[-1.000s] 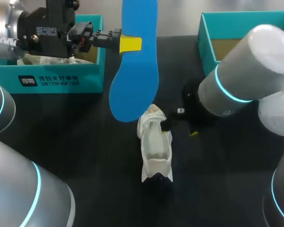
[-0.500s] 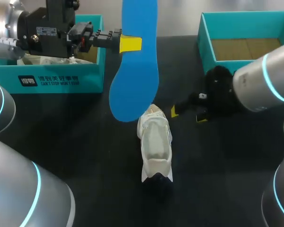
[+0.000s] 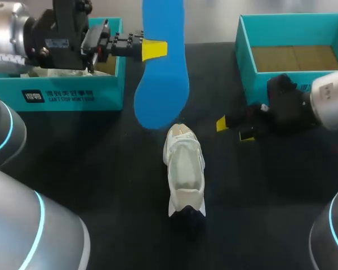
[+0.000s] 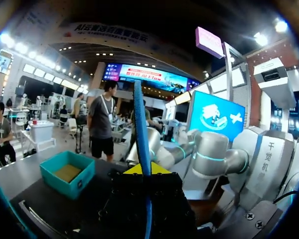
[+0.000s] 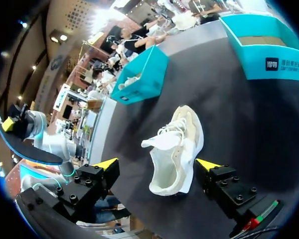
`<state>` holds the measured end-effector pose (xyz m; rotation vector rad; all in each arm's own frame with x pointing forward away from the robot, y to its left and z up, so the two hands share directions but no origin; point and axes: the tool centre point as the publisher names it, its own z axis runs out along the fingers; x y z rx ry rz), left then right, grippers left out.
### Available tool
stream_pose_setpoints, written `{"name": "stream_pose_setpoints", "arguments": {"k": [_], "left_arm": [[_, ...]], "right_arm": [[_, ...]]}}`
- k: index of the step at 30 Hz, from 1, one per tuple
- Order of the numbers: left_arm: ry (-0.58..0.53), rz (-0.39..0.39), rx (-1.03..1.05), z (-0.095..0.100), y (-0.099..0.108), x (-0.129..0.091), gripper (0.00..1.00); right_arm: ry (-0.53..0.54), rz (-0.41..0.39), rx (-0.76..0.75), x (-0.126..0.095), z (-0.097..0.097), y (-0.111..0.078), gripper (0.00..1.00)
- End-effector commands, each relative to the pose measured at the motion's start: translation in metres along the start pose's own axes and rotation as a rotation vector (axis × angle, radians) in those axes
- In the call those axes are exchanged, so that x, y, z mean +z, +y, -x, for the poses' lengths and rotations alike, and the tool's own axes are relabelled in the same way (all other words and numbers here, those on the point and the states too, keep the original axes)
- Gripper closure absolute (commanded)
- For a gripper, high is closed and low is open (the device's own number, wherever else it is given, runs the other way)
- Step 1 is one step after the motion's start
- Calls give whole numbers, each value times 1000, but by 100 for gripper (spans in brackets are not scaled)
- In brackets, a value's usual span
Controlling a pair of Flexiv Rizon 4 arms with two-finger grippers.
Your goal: Take the shoe out of the shoebox, open the shoe tongue, remove and reinsert the insole, then place the shoe into the shoebox
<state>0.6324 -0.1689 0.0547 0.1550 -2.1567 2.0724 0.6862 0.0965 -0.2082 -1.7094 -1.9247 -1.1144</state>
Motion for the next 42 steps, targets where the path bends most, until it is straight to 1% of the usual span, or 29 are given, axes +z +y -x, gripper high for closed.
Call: {"name": "stream_pose_setpoints", "arguments": {"k": [1,6,8,10,11,24,25,26,27,28,29,30,32,33,34,35,36,37,39,40,41,42], "left_arm": [[26,-111,259,16,14,6,100],[83,-114,494,27,12,1,100],[133,-107,640,30,12,-4,100],[154,-66,837,34,15,-10,100],[140,-44,896,37,16,-12,100],[140,-44,896,37,16,-12,100],[141,-35,952,39,18,-12,100],[114,-12,1020,40,20,-12,100],[99,8,1092,41,22,-12,100],[87,-2,1134,42,24,-13,100],[67,4,1171,44,25,-14,100],[58,1,1221,47,27,-14,100],[28,-21,1266,52,30,-14,100],[-11,-36,1340,53,32,-15,100],[-39,-30,1387,54,35,-15,100],[-51,-56,1391,55,39,-15,100],[-87,-49,1434,58,43,-15,100],[-99,-29,1495,58,49,-14,100],[-122,-63,1535,58,58,-13,100],[-123,-57,1600,57,63,-13,100],[-96,-61,1653,56,69,-13,100],[-54,-86,1659,56,74,-13,100]], "right_arm": [[158,-20,11,-3,3,12,0],[229,-31,29,-10,-5,29,0],[250,-34,31,-11,-8,35,0],[292,-26,28,-12,-12,42,0],[304,-22,30,-13,-13,46,0],[310,-24,34,-14,-14,48,0],[310,-24,34,-14,-14,48,0],[310,-24,34,-14,-14,48,0],[314,-26,40,-15,-14,52,0],[320,-23,45,-17,-15,56,0],[358,-22,57,-19,-16,60,0],[367,-17,62,-22,-17,65,0],[395,-7,67,-26,-20,71,0],[405,-2,70,-28,-22,75,0],[427,2,71,-29,-23,77,0],[459,0,75,-30,-24,80,0],[479,3,73,-30,-25,83,0],[497,5,77,-30,-26,85,0],[525,0,94,-29,-27,91,0],[545,-3,110,-27,-27,94,0],[563,-17,127,-26,-28,96,0],[580,-28,134,-24,-29,99,0]]}}
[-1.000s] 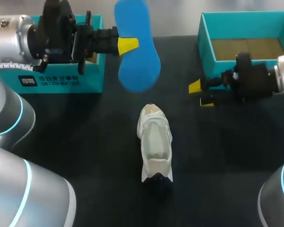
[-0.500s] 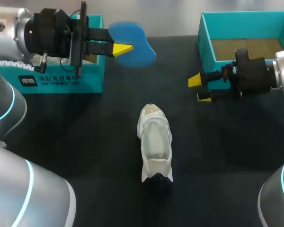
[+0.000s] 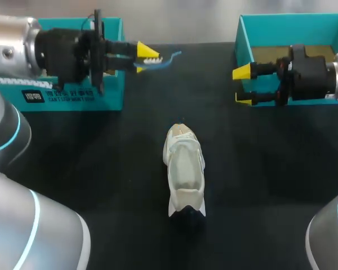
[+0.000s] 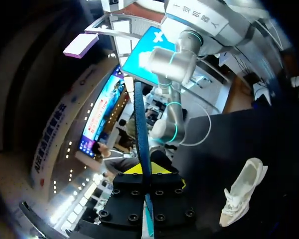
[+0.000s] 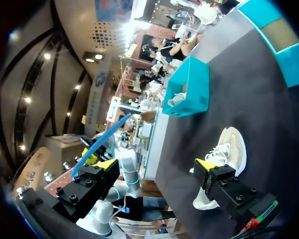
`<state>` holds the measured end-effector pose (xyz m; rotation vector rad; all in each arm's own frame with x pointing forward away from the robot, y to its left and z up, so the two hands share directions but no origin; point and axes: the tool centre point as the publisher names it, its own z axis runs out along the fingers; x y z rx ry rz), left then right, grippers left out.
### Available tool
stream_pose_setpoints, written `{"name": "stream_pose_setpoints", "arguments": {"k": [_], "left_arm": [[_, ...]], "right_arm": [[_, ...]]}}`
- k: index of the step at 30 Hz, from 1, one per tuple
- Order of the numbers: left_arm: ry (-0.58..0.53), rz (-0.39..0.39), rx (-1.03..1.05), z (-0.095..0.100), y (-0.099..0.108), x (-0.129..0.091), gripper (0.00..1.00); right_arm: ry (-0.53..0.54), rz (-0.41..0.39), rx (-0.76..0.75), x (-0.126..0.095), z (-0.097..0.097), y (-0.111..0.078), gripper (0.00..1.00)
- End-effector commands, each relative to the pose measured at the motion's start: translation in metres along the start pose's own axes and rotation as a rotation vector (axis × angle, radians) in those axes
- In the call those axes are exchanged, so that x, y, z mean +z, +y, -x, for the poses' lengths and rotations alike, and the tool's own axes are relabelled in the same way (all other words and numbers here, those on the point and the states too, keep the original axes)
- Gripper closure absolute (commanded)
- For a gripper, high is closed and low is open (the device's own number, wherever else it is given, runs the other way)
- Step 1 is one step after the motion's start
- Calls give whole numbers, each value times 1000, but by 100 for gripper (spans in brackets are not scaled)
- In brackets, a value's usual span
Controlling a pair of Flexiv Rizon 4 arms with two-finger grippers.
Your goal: Take the shoe out of the shoebox, open the shoe tongue, remove and reinsert the insole, then place the shoe into the shoebox
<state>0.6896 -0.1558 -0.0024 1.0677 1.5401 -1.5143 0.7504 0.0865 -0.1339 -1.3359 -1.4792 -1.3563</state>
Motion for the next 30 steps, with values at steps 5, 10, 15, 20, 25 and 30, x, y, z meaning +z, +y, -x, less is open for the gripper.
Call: {"name": "stream_pose_setpoints", "arguments": {"k": [5,10,15,20,25,30], "left_arm": [[-109,-11,328,-29,-4,1,100],[-109,-11,328,-29,-4,1,100],[-109,-11,328,-29,-4,1,100],[-80,25,419,-41,10,5,100],[-60,38,491,-59,27,8,100],[-63,58,504,-72,37,9,100]], "right_arm": [[75,-42,30,14,6,16,0],[75,-42,30,14,6,16,0],[75,-42,30,14,6,16,0],[75,-33,49,14,5,18,0],[90,-25,104,15,-1,20,0],[103,-32,140,22,-6,18,0]]}}
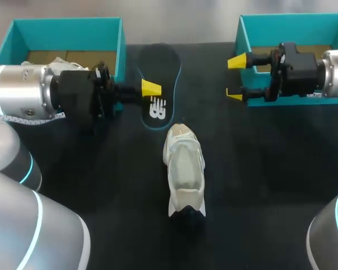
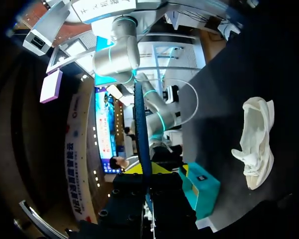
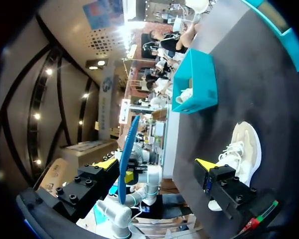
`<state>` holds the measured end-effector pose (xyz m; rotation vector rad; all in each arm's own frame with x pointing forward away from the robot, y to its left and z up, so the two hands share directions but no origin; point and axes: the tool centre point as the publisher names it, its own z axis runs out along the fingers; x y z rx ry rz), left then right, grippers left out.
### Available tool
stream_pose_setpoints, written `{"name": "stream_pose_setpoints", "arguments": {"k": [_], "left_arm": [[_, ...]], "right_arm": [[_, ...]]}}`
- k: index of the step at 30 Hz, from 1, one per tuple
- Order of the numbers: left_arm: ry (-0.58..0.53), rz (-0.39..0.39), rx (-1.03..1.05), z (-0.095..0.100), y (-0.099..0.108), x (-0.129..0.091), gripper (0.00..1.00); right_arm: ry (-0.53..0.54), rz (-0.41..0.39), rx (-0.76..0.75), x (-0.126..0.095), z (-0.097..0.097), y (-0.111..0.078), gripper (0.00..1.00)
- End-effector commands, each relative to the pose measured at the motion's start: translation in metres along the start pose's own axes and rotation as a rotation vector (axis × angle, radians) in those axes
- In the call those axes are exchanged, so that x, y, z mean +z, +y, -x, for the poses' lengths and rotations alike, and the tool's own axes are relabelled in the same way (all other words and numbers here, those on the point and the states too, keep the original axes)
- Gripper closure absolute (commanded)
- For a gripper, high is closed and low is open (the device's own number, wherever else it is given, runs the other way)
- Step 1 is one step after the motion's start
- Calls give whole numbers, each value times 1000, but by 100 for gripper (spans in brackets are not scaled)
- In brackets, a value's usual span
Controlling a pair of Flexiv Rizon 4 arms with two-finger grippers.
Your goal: Take the shoe out of the shoebox, open the shoe tongue, remove and reinsert the insole, then place the shoe into the shoebox
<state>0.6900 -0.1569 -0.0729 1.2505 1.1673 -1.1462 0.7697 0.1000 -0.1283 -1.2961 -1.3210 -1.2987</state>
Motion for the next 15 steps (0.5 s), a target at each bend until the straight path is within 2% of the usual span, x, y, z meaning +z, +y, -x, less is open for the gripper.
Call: {"name": "stream_pose_setpoints", "arguments": {"k": [1,8,15], "left_arm": [[-13,7,20,-13,3,4,100],[31,9,45,-37,9,6,100],[31,9,45,-37,9,6,100]], "right_arm": [[0,-3,22,9,-1,-1,0],[18,-13,30,13,0,-1,0],[18,-13,30,13,0,-1,0]]}}
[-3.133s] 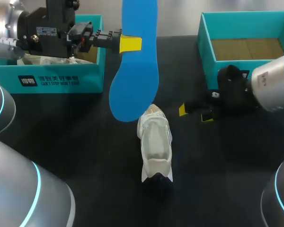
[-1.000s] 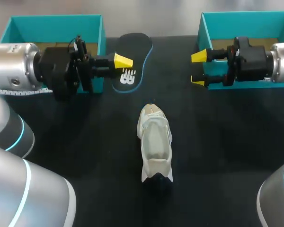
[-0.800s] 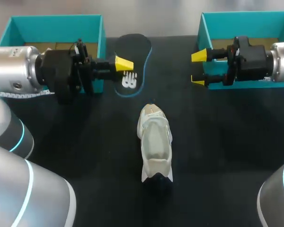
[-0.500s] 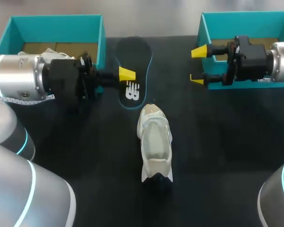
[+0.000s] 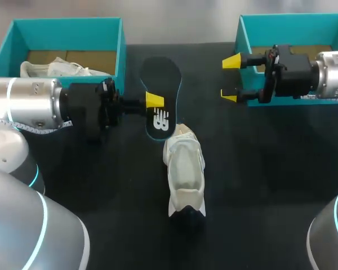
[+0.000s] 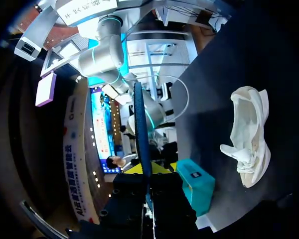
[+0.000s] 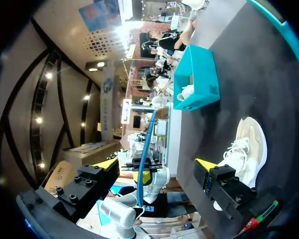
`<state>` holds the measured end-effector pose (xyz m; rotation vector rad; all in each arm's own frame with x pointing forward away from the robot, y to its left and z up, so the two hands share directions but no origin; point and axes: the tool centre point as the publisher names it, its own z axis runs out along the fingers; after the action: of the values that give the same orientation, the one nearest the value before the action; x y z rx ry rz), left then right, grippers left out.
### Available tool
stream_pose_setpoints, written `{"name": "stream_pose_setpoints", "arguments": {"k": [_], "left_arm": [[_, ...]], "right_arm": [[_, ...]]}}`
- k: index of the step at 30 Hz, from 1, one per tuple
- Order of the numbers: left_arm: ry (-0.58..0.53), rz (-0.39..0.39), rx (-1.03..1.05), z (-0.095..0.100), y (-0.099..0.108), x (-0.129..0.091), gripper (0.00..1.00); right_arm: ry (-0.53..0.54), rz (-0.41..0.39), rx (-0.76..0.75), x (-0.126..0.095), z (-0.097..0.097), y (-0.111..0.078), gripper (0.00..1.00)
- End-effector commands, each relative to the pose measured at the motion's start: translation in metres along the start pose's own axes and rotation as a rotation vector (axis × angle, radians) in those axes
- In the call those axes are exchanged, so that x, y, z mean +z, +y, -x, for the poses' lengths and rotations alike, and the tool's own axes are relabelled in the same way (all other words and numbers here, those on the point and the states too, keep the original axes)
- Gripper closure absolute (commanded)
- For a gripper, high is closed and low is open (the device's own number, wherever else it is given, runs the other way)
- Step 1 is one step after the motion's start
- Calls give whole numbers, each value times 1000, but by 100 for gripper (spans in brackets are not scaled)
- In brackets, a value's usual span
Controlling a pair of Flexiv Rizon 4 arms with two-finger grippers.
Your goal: Take the shoe out of the shoebox, open the shoe tongue, remove and reinsert the insole, then place the shoe into the shoebox
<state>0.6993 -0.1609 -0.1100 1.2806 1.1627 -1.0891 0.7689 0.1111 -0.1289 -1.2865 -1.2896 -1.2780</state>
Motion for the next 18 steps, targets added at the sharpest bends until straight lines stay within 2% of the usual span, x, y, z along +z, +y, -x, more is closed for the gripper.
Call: {"name": "stream_pose_setpoints", "arguments": {"k": [1,8,11,18], "left_arm": [[1,-4,2,0,3,2,100],[1,-4,2,0,3,2,100],[10,-22,25,-7,2,8,100],[37,-17,23,-24,8,9,100]], "right_arm": [[-2,0,1,2,0,1,0],[-2,0,1,2,0,1,0],[-10,-5,31,13,11,6,0],[-8,-41,71,33,24,7,0]]}}
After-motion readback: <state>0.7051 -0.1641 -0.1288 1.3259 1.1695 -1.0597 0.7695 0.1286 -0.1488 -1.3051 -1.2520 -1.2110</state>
